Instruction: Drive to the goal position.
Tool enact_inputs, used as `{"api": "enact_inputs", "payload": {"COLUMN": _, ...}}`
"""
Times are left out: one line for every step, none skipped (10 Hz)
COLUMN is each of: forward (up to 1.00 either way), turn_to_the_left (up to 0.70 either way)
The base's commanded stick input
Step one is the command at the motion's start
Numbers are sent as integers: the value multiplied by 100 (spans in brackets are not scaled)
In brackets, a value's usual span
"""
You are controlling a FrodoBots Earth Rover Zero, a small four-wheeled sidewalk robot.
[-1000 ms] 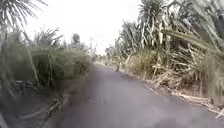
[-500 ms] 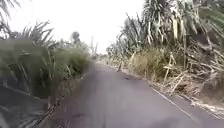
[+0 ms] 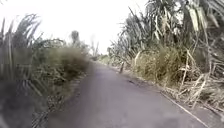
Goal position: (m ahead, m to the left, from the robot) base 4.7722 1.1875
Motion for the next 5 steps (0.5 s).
{"api": "enact_inputs", "payload": {"forward": 100, "turn_to_the_left": 0}}
{"api": "enact_inputs", "payload": {"forward": 100, "turn_to_the_left": 0}}
{"api": "enact_inputs", "payload": {"forward": 100, "turn_to_the_left": 0}}
{"api": "enact_inputs", "payload": {"forward": 100, "turn_to_the_left": 0}}
{"api": "enact_inputs", "payload": {"forward": 100, "turn_to_the_left": 0}}
